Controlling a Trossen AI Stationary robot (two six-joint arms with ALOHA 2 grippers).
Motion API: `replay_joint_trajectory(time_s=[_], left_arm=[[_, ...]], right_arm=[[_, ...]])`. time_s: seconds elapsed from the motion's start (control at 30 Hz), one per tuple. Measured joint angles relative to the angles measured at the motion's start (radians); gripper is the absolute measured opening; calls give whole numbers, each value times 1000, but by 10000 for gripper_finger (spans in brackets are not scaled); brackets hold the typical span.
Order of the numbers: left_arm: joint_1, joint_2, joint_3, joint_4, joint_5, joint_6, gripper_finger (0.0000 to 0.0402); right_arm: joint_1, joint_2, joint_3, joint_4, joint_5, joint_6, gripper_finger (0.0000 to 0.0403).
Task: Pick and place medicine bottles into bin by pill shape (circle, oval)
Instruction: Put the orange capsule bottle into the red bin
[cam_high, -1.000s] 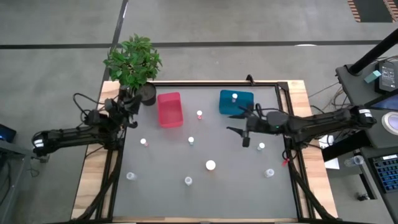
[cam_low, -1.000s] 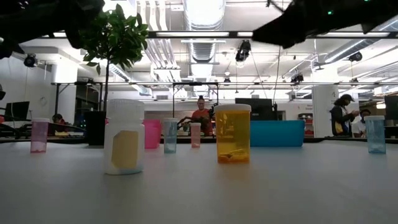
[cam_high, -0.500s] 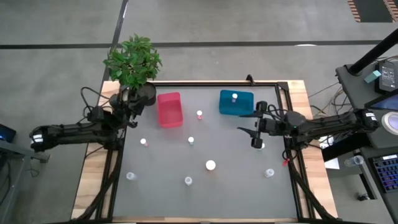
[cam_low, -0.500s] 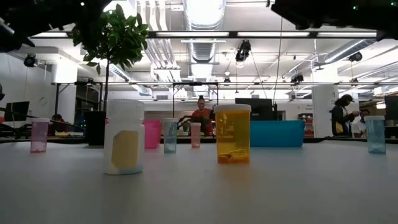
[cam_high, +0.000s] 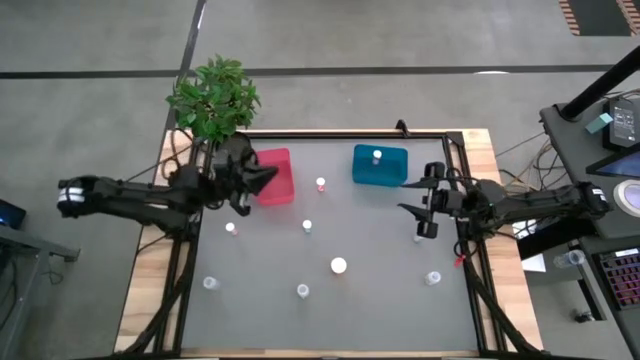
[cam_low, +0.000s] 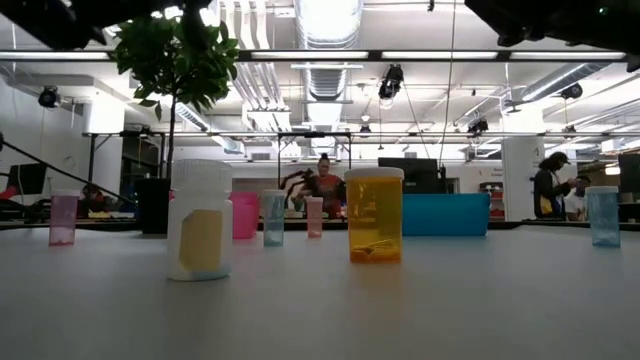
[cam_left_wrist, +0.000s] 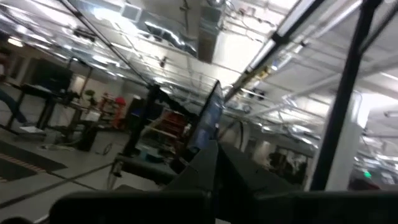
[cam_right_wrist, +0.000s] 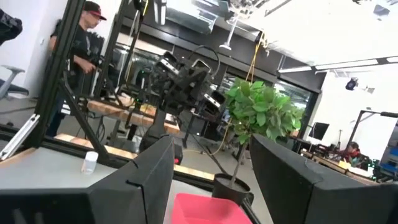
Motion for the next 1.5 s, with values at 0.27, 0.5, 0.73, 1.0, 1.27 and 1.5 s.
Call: replay_joint_trajectory(time_s=[0.27, 0.5, 0.73, 1.0, 1.27, 1.5], left_arm=[[-113, 157, 163, -6, -42, 42, 0], [-157, 276, 318, -166, -103, 85, 0], [-164, 374, 514, -481, -163, 84, 0], [-194, 479, 731, -788, -166, 82, 0], [-207, 587, 989, -1169, -166, 57, 0], [-206, 694, 1215, -1454, -166, 54, 0]], right_arm=[[0, -84, -11, -59, 0, 2, 200], [0, -166, -16, -107, -47, -4, 200], [0, -238, -51, -103, -52, -25, 200], [0, -314, -77, -108, -55, -26, 200], [0, -387, -108, -104, -68, -79, 200], [0, -448, -119, -94, -100, -135, 200]])
